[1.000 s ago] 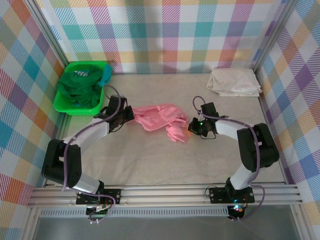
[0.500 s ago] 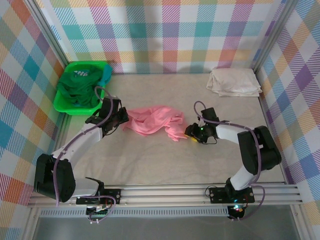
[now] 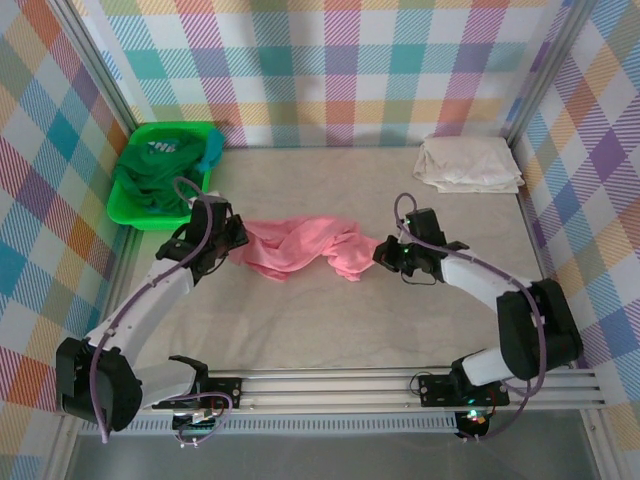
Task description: Fold and stack the t-shirts
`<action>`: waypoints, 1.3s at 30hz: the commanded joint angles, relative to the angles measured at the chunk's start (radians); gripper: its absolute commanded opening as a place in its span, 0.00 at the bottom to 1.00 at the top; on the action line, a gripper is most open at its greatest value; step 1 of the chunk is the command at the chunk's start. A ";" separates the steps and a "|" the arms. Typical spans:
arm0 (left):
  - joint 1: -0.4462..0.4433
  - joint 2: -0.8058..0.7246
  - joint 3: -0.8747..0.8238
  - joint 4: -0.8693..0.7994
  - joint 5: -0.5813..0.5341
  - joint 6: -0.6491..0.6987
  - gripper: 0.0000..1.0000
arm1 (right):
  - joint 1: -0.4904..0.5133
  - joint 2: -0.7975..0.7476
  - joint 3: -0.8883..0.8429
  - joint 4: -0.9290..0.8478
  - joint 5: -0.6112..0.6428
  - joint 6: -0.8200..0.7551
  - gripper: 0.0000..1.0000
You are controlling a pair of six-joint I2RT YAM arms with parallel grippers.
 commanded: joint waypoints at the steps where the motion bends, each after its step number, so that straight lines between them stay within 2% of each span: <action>1: 0.014 -0.037 0.006 -0.046 -0.016 -0.010 0.00 | -0.010 -0.049 0.003 -0.045 -0.023 0.009 0.00; 9: 0.030 -0.075 0.065 -0.132 0.021 -0.005 0.00 | -0.029 -0.171 -0.003 -0.114 0.001 -0.013 0.00; 13: 0.031 -0.177 0.088 -0.171 0.005 -0.003 0.00 | -0.050 -0.331 0.065 -0.231 0.062 -0.068 0.00; 18: 0.034 -0.253 0.261 -0.348 -0.039 0.068 0.00 | -0.069 -0.501 0.191 -0.363 0.123 -0.198 0.00; 25: 0.034 -0.324 0.517 -0.541 -0.061 0.117 0.00 | -0.069 -0.728 0.274 -0.429 0.215 -0.322 0.00; 29: 0.034 -0.290 0.658 -0.654 -0.055 0.096 0.00 | -0.069 -0.807 0.319 -0.474 0.285 -0.343 0.00; 32: 0.034 -0.219 0.727 -0.730 -0.069 0.089 0.00 | -0.069 -0.821 0.342 -0.473 0.294 -0.349 0.00; 34: 0.035 -0.165 0.736 -0.730 -0.079 0.108 0.00 | -0.069 -0.794 0.355 -0.492 0.338 -0.349 0.00; 37: 0.042 -0.058 0.751 -0.697 -0.056 0.133 0.00 | -0.069 -0.746 0.358 -0.463 0.340 -0.342 0.00; 39: 0.055 -0.003 0.733 -0.650 -0.002 0.135 0.00 | -0.069 -0.709 0.361 -0.444 0.366 -0.329 0.00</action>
